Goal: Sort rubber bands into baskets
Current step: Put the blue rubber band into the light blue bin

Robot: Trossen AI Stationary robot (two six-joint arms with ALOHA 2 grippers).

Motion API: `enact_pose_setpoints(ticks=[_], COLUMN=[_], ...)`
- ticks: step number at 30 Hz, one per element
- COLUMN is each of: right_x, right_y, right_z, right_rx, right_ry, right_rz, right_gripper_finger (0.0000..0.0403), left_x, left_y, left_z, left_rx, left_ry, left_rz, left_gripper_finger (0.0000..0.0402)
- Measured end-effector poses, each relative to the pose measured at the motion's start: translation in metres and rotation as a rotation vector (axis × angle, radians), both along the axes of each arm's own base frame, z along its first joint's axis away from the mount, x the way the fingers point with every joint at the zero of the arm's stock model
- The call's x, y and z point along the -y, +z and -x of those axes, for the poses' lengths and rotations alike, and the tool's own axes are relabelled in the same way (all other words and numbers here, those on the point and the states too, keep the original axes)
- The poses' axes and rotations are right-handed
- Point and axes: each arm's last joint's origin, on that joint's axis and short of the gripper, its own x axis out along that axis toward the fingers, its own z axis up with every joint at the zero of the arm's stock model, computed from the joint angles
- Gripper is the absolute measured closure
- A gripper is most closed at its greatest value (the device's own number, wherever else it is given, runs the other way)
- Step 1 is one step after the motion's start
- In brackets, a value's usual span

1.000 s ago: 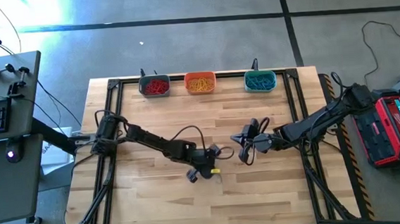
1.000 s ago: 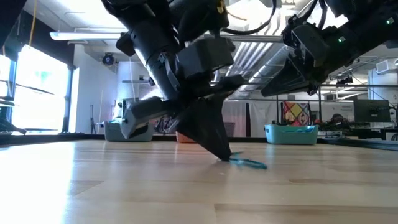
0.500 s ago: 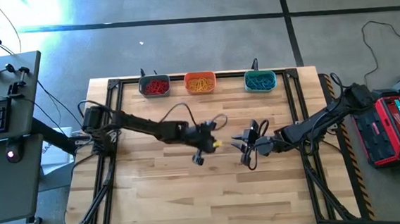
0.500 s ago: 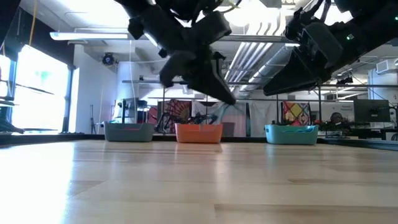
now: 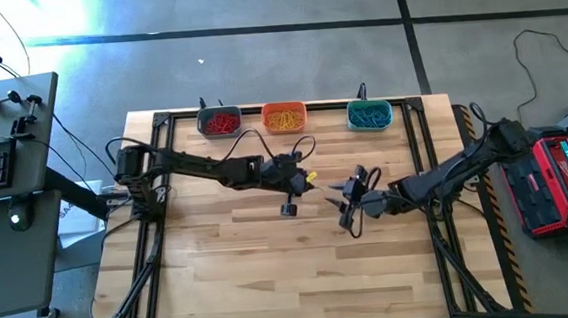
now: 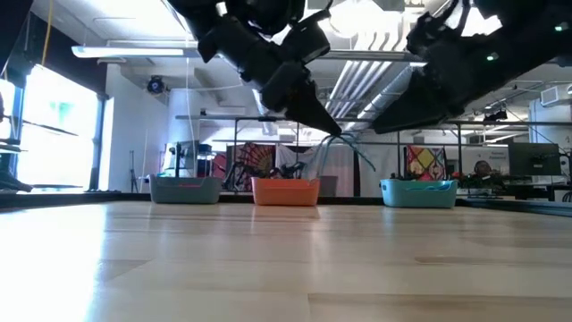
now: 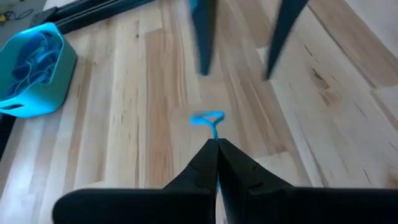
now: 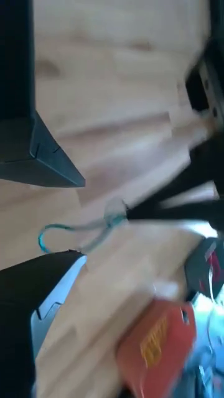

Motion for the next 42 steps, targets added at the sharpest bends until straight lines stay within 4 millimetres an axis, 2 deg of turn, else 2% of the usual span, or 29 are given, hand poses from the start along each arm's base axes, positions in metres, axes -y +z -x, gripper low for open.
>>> enact_pose_setpoints(ticks=[4, 11, 19, 23, 29, 36, 42], right_x=[0.006, 0.005, 0.003, 0.003, 0.002, 0.0, 0.005], right_y=[0.007, 0.019, 0.009, 0.01, 0.015, 0.022, 0.029], right_z=[-0.005, -0.013, -0.027, -0.03, -0.032, -0.036, -0.037], right_rx=[-0.019, -0.095, -0.258, -0.286, -0.314, -0.324, -0.372], right_ry=[-0.044, 0.008, 0.073, 0.037, 0.027, 0.047, 0.009], right_rz=[0.078, 0.182, 0.373, 0.412, 0.422, 0.378, 0.361], right_gripper_finger=[0.0235, 0.0235, 0.0237, 0.0271, 0.0388, 0.0399, 0.0401], left_x=[0.001, -0.002, -0.002, -0.005, -0.011, -0.013, -0.015], left_y=[0.003, 0.006, 0.011, 0.011, 0.011, 0.011, 0.014], left_z=[-0.002, -0.004, -0.007, -0.007, -0.007, -0.007, -0.008], left_rx=[0.032, 0.082, 0.142, 0.142, 0.148, 0.146, 0.171], left_ry=[-0.001, 0.028, 0.006, 0.018, 0.02, 0.015, -0.011], left_rz=[-0.001, 0.03, 0.09, 0.106, 0.139, 0.157, 0.2], left_gripper_finger=[0.0401, 0.0401, 0.0401, 0.0401, 0.0401, 0.0394, 0.0344])
